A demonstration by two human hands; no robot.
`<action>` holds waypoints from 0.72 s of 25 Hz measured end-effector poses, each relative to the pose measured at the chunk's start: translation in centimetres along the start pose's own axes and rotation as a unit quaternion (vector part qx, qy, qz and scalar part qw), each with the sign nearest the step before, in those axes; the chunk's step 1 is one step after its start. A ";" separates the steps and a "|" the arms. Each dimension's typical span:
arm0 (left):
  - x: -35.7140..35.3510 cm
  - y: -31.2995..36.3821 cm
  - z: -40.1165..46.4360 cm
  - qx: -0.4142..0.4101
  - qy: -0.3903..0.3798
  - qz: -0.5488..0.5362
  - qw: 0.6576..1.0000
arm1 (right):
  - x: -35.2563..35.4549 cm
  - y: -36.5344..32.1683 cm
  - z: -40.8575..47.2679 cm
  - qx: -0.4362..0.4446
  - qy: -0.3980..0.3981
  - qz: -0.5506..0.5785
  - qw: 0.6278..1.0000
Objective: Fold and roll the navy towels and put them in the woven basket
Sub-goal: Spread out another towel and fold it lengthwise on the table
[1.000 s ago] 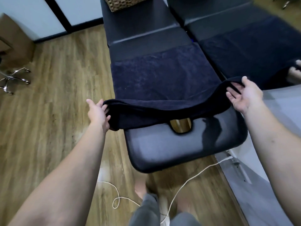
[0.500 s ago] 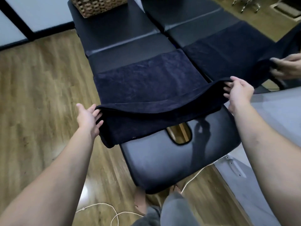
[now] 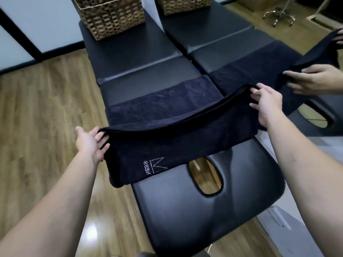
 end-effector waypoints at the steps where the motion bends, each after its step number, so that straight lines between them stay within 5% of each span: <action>1: -0.3 0.5 0.5 0.004 0.003 -0.005 1.000 | -0.9 -0.8 0.6 0.007 -0.011 -0.004 1.000; 18: -5.5 3.3 16.6 0.115 0.007 0.007 0.993 | -14.0 -3.2 11.2 -0.008 0.001 -0.045 0.999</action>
Point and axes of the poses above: each hand's wrist, its own z-axis towards the middle knuckle, its own x-axis out of the back of the hand, y = z × x, the point moved 9 cm from there along z, towards the middle knuckle, and after that the axes turned 15 degrees about -z, right-handed, at the moved point
